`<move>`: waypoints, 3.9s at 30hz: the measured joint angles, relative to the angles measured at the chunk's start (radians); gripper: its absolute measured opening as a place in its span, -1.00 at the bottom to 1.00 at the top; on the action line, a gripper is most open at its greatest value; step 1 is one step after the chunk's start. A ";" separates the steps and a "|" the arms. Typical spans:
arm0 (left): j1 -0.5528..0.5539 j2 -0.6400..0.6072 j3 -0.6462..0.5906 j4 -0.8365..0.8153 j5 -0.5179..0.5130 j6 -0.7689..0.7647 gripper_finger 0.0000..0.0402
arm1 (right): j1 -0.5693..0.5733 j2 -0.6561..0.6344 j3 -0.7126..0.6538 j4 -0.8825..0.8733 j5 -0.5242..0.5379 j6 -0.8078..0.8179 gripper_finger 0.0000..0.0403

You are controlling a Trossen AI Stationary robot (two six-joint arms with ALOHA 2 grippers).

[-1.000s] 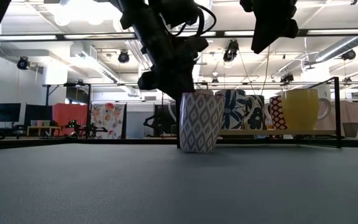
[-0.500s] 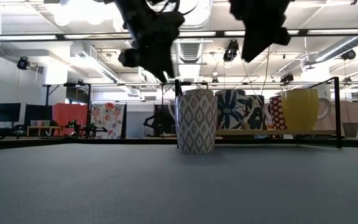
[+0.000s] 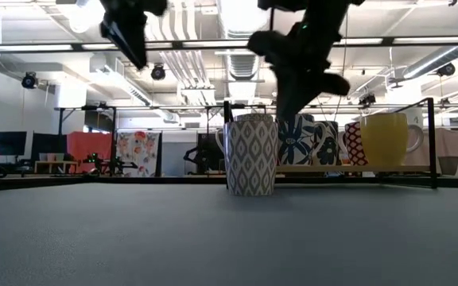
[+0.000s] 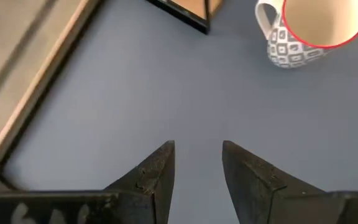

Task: Place coffee mugs
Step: Put the gray mug on the shelf

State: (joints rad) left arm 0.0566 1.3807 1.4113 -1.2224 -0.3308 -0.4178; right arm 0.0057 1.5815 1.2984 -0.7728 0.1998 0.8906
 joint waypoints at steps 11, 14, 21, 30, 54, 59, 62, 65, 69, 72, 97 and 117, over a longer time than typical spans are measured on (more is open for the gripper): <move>-0.001 -0.283 0.000 -0.054 -0.113 0.044 -0.42 | -0.003 0.053 0.016 0.050 -0.001 0.096 -0.81; -0.001 -0.336 0.000 -0.059 -0.131 0.060 -0.42 | -0.006 0.057 0.018 0.051 -0.002 0.109 -0.73; -0.001 -0.424 0.000 -0.066 -0.134 0.099 -0.42 | -0.016 0.083 0.018 0.055 0.002 0.124 -0.49; -0.001 -0.483 0.000 -0.116 -0.173 0.107 -0.42 | -0.057 0.125 0.018 0.083 0.001 0.143 -0.45; -0.001 -0.603 0.000 -0.132 -0.237 0.107 -0.42 | -0.086 0.012 0.064 -0.304 -0.044 0.133 -0.93; -0.001 -0.617 0.000 -0.133 -0.237 0.094 -0.42 | -0.085 -0.060 0.065 -0.457 -0.043 0.190 -0.93; -0.001 -0.617 0.000 -0.132 -0.237 0.092 -0.42 | -0.086 -0.107 0.065 -0.504 -0.029 0.212 -0.93; -0.001 -0.614 0.000 -0.132 -0.265 0.091 -0.42 | -0.094 -0.152 0.060 -0.513 0.009 0.222 -0.93; -0.001 -0.611 0.000 -0.130 -0.292 0.086 -0.42 | -0.114 -0.202 0.054 -0.544 0.041 0.229 -0.93; -0.001 -0.613 0.000 -0.123 -0.292 0.083 -0.42 | -0.136 -0.225 0.046 -0.579 0.080 0.248 -0.93; -0.001 -0.618 0.000 -0.124 -0.334 0.065 -0.42 | -0.401 -0.172 0.003 -0.508 0.168 0.059 -0.93; -0.001 -0.642 0.000 -0.126 -0.334 0.065 -0.42 | -0.476 -0.172 -0.006 -0.461 0.163 0.011 -0.94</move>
State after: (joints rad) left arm 0.0559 0.7382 1.4109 -1.3479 -0.6643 -0.3531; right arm -0.4702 1.4097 1.2928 -1.2337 0.3627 0.9017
